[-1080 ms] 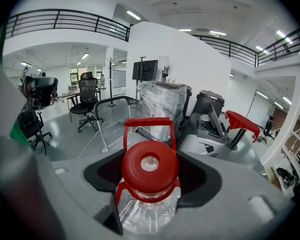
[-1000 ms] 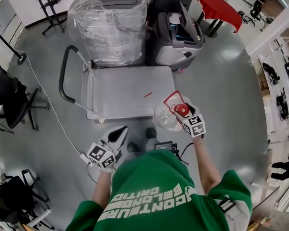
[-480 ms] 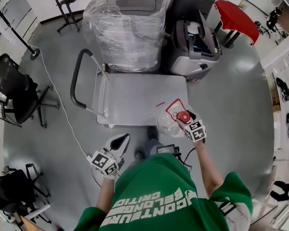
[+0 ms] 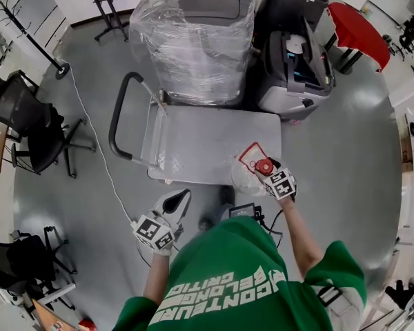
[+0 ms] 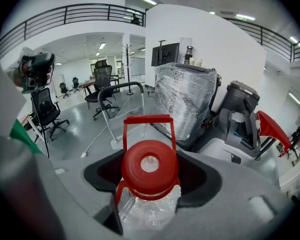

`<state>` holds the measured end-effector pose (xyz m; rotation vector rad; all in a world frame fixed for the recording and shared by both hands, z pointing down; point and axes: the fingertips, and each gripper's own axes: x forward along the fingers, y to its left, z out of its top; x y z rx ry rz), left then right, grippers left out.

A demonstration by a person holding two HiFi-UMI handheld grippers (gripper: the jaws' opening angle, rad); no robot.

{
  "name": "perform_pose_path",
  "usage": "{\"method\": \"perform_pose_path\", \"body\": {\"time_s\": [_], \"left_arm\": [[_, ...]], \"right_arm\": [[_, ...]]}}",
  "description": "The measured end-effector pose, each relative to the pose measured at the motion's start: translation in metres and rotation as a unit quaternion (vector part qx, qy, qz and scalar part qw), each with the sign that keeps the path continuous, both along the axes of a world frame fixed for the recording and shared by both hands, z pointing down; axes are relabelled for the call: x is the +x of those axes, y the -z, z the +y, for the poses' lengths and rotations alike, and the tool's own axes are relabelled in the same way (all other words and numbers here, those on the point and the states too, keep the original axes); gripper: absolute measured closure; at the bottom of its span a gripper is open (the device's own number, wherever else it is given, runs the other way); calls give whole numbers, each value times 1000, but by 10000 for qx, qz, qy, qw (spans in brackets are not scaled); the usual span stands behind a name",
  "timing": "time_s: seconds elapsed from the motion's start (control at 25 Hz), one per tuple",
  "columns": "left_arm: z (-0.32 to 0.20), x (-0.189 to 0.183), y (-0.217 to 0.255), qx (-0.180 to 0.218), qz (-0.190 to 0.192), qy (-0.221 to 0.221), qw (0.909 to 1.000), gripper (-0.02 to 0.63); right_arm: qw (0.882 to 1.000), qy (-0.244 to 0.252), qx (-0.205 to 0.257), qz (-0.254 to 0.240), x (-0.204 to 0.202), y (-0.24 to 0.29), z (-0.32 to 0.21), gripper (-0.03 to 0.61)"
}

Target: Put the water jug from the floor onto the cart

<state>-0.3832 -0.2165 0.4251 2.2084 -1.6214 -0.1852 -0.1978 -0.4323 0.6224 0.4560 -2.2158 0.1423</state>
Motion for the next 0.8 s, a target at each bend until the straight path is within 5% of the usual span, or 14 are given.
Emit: {"method": "perform_pose_path", "body": {"time_s": [0.8], "left_arm": [[-50, -10, -4, -321, 33, 603, 9977, 603]], "right_arm": [[9930, 796, -472, 735, -46, -73, -72, 281]]}}
